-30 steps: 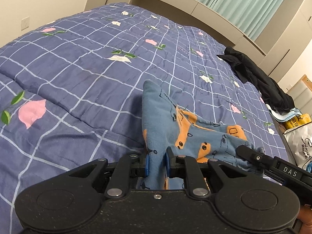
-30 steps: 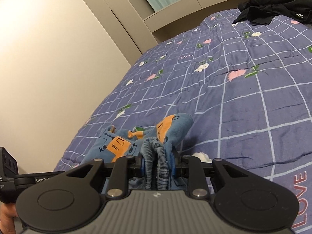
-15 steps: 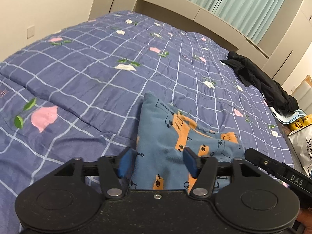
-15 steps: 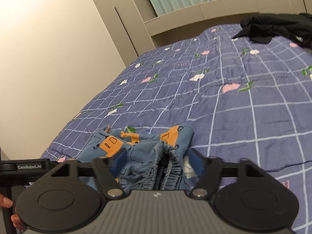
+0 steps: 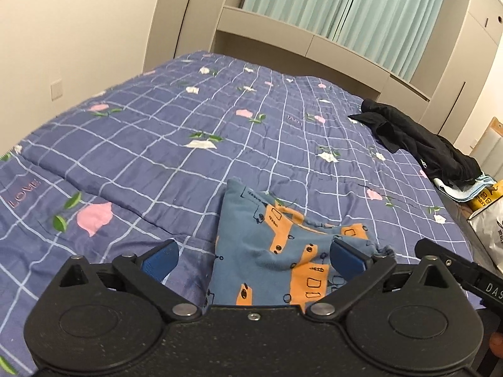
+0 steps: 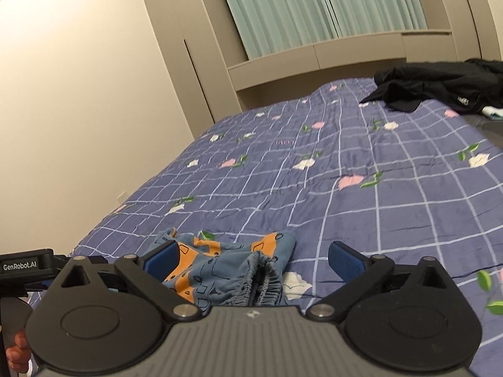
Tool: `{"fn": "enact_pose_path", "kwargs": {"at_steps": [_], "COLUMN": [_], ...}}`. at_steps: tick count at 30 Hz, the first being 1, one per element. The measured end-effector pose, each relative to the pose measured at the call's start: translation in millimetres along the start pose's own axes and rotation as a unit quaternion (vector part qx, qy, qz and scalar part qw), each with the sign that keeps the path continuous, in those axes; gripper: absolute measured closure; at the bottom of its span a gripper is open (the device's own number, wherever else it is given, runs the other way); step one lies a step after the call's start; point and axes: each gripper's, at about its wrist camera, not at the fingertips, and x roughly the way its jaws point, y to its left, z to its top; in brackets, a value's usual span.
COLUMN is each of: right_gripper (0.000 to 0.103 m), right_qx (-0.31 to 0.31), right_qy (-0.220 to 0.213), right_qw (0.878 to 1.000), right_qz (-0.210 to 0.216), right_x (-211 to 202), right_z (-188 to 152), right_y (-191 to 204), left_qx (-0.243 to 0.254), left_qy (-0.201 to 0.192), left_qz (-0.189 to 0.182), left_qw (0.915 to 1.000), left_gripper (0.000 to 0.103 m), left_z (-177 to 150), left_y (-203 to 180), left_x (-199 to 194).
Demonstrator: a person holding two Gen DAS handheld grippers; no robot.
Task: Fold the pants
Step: 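Open both grippers and release the folded pants onto the bed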
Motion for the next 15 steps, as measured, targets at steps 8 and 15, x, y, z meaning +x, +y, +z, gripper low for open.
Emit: {"fn": "enact_pose_path", "kwargs": {"at_steps": [8, 15], "right_gripper": [0.000, 0.000], "right_qx": [-0.021, -0.036], "right_qy": [-0.031, -0.043], "right_qw": [0.999, 0.998], "right_qz": [-0.009, -0.008], "right_x": [-39.8, -71.2], "right_z": [-3.0, -12.9], "right_y": [7.6, 13.1], "left_qx": [0.016, 0.029], "left_qy": [-0.019, -0.028], "left_qz": [0.004, 0.010], "left_qw": [0.9997, 0.9991], "left_gripper": [0.001, 0.001], "left_z": [-18.6, -37.6], "left_y": [-11.9, -19.7], "left_x": [-35.1, -63.5]}}
